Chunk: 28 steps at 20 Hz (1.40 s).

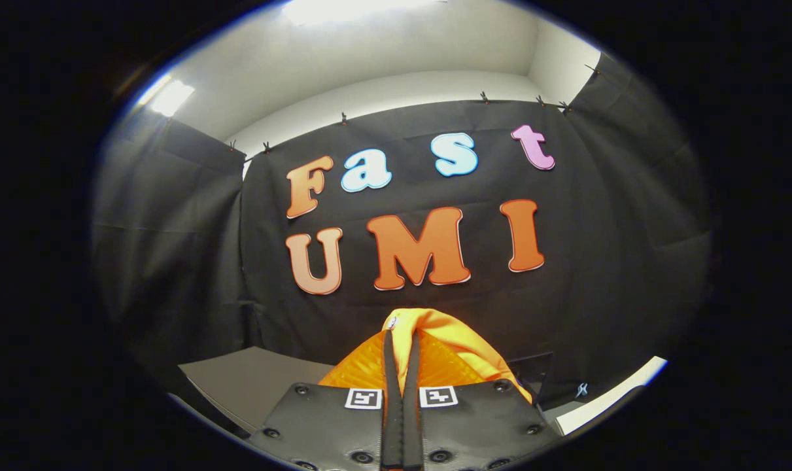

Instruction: Put the clothes into the washing machine and then close the washing machine lid.

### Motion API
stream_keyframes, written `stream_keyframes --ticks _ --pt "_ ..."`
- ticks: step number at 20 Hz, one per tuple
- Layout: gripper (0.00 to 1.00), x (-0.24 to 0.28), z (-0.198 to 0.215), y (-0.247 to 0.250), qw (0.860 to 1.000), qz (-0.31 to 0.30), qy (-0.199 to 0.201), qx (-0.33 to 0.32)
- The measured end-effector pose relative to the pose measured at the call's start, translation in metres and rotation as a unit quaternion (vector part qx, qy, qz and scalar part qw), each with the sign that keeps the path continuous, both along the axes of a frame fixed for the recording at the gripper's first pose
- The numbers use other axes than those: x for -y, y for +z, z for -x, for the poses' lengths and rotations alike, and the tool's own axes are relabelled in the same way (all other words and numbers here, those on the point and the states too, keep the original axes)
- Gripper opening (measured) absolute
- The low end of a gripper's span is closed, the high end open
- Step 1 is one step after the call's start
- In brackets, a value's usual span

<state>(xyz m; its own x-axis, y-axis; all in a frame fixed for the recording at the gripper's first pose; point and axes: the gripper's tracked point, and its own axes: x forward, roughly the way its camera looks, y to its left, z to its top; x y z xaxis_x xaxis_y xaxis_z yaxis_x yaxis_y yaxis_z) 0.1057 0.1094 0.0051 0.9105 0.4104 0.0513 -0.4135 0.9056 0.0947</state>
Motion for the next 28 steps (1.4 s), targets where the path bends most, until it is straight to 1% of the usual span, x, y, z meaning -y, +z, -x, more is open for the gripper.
stream_keyframes --ticks 5,11,14,19,22,24,28 --pt "0.07 0.033 -0.017 -0.057 0.998 0.033 0.019 -0.04" --pt "0.07 0.038 -0.05 -0.145 0.991 0.064 0.063 -0.1" --pt "0.08 0.035 -0.067 -0.195 0.986 0.068 0.077 -0.131" --pt "0.08 0.03 -0.094 -0.285 0.971 0.09 0.078 -0.206" --pt "0.08 0.03 -0.107 -0.323 0.966 0.09 0.072 -0.232" --pt "0.08 0.027 -0.113 -0.355 0.956 0.104 0.071 -0.264" --pt "0.08 0.027 -0.123 -0.407 0.939 0.107 0.062 -0.321"
